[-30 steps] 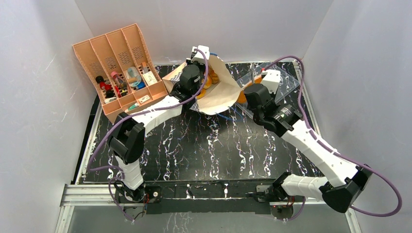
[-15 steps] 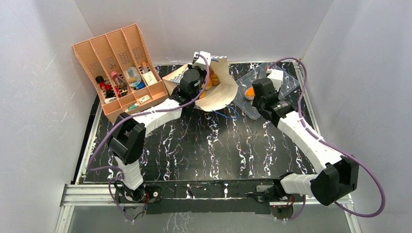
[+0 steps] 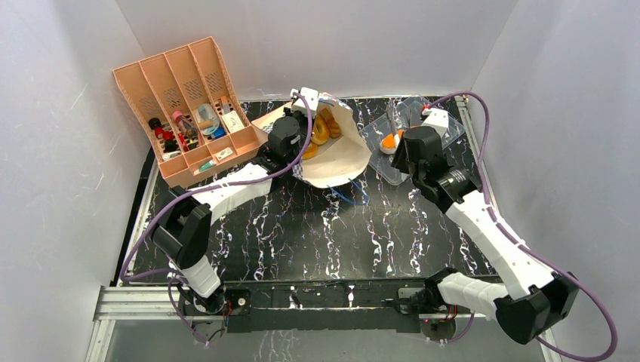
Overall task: Take the fake bread out of the paper bag
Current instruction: Place the fake bread in the container, then take out the fake bread from the paper bag.
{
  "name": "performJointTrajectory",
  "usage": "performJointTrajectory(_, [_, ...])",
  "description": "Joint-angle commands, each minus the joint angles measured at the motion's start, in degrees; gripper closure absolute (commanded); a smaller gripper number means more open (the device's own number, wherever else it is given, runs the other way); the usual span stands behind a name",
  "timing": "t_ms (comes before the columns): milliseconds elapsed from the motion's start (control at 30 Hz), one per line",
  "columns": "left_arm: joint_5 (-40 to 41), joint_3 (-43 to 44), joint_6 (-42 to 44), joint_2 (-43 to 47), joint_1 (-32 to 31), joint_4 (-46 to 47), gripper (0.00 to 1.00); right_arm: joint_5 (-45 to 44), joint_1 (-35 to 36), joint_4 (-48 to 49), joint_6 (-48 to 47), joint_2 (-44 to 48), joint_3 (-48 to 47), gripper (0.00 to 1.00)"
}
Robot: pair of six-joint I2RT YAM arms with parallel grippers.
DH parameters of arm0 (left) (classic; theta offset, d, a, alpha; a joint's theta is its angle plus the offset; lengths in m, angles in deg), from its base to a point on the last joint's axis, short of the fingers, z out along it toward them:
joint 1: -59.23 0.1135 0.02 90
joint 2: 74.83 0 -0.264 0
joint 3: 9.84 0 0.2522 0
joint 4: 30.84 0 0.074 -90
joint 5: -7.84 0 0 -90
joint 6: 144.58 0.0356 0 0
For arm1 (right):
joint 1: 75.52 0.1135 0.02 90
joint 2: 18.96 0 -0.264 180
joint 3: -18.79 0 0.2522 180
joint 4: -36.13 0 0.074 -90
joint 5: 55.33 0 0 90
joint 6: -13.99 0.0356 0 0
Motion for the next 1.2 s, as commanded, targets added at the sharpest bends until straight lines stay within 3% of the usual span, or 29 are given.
performJointTrajectory(0, [-1.3,0.36,-2.3,2.96,-0.46,0.81,1.0,-1.02,4.91,-0.15,1.61,4.1,-3.92,1.0])
performJointTrajectory(333, [0.4,4.47,-1.41,-0.37,-2.13,-2.92,1.0,-11.73,27.19,-9.89,9.86,7.23,-5.94,1.0])
performJointTrajectory(667, [1.28,6.81,-0.86,-2.54,-2.61,-4.65,1.0,-20.85,43.39,-19.04,20.97,6.91,-5.39,1.0])
performJointTrajectory(867, [-0.19,5.84,-0.87,-1.35,-3.08,-4.44,1.0,-21.0,46.14,-18.44,21.03,2.84,-5.82,1.0])
performJointTrajectory(1167, [-2.4,0.28,-1.98,4.55,-4.29,-3.69,1.0,-22.04,45.48,-9.19,17.1,-2.56,-3.05,1.0])
